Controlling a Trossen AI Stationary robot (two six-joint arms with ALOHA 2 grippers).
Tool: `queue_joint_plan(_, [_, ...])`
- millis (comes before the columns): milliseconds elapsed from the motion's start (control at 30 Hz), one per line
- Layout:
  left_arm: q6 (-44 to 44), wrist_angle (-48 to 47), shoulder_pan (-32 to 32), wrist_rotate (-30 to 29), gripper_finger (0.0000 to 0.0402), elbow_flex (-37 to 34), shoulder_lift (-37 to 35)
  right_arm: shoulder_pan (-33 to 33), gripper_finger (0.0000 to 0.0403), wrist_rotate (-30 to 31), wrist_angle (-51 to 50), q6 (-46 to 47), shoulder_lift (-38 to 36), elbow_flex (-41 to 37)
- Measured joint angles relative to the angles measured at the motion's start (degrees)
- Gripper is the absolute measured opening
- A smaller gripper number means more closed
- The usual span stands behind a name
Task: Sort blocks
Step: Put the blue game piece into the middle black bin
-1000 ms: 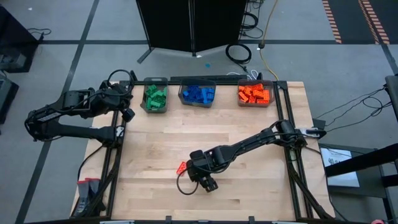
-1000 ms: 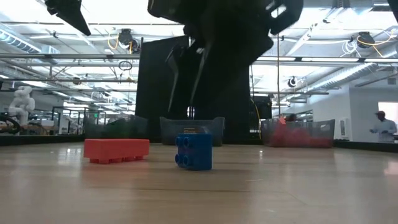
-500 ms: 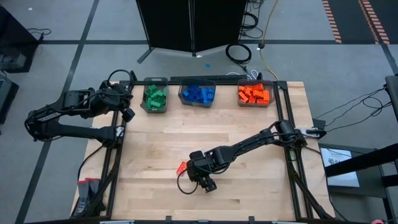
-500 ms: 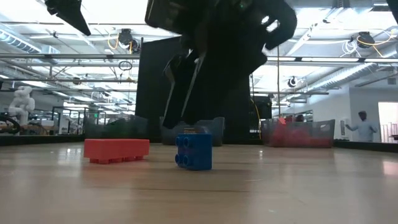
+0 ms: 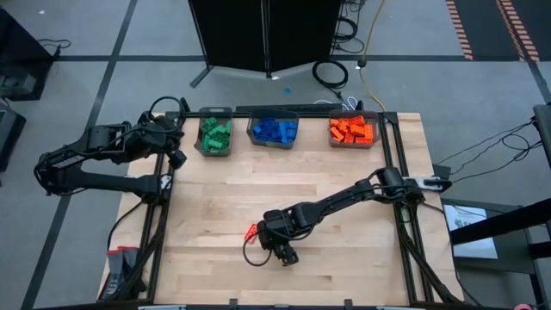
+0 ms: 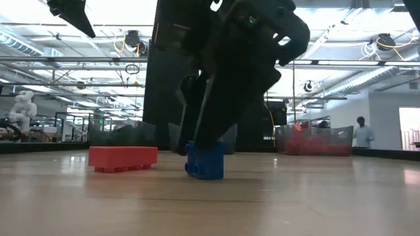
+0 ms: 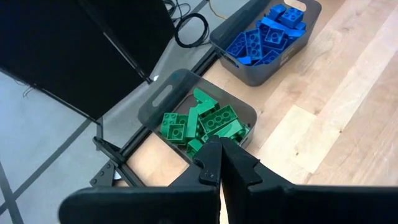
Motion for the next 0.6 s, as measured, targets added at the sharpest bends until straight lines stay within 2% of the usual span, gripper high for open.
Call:
queue_joint_plan(333, [0.00,0.00,0.00,0.00,0.0000,-0.02,0.00,-0.23,0.0252,-1.47,-1.99,0.15,0.02,-0.02])
queue_joint_plan(600, [-0.02,0.02,0.00,0.00,0.0000,-0.01,0.02,-0.23,0.0195,-1.45,-2.80,-1.42,0.02,-0.02])
